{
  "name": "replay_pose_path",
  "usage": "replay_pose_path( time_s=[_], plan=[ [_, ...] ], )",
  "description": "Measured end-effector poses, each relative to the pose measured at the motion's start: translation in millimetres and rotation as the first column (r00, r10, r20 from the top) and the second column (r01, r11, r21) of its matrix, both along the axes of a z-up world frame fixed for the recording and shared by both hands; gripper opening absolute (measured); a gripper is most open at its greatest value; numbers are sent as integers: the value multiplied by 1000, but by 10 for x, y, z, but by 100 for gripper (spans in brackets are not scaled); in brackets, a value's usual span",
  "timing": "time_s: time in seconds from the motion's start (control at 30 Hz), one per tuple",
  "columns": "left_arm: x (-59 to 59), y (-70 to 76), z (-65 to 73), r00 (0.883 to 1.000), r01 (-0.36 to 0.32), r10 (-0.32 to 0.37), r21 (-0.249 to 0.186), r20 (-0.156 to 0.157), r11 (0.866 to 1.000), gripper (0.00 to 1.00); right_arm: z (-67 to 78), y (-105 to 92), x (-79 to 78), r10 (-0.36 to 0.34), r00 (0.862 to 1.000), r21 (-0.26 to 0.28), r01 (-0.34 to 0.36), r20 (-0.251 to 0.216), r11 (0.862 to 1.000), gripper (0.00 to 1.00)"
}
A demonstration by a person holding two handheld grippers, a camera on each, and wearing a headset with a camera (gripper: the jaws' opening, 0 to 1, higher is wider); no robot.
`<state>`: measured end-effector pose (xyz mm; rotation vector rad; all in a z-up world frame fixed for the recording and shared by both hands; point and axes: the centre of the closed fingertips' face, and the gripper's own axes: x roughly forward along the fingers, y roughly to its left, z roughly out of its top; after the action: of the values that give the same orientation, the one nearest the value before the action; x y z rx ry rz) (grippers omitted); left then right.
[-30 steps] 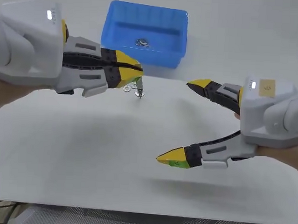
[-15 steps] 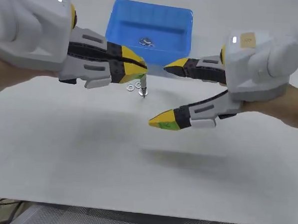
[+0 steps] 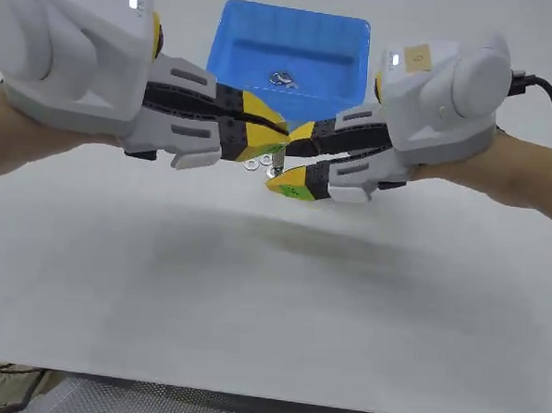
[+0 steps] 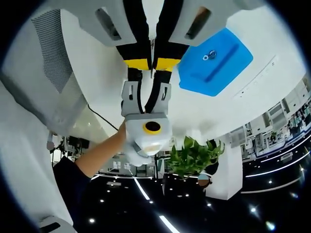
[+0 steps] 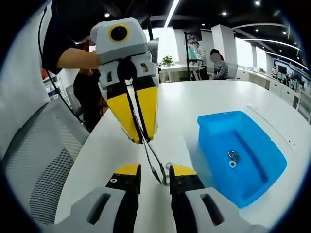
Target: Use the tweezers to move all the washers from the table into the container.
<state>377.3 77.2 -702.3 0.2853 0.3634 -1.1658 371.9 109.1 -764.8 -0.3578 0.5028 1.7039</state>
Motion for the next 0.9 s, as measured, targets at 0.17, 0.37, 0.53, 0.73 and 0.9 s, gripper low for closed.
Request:
replay_pose_path(
  time_s=[0.17,0.37,0.53,0.73,0.9],
  plan=[
    [11,-6,-1,1000,5,-5,5,3,1000,5,-4,27,-19,40,999,-12,-40,27,999,19],
    [10,-22,-5,1000,14,-14,6,3,1000,5,-84,5,-21,89,989,-75,-80,120,994,12],
    [-3,-37,-10,999,37,-37,25,13,999,5,-71,-8,-6,96,985,-85,-85,142,993,12],
    [21,-34,-14,999,32,-32,26,15,999,5,-69,-10,0,101,984,-87,-89,146,992,10],
    [43,-38,-12,999,20,-21,35,30,999,5,-70,-13,14,106,981,-88,-92,164,992,10]
  ],
)
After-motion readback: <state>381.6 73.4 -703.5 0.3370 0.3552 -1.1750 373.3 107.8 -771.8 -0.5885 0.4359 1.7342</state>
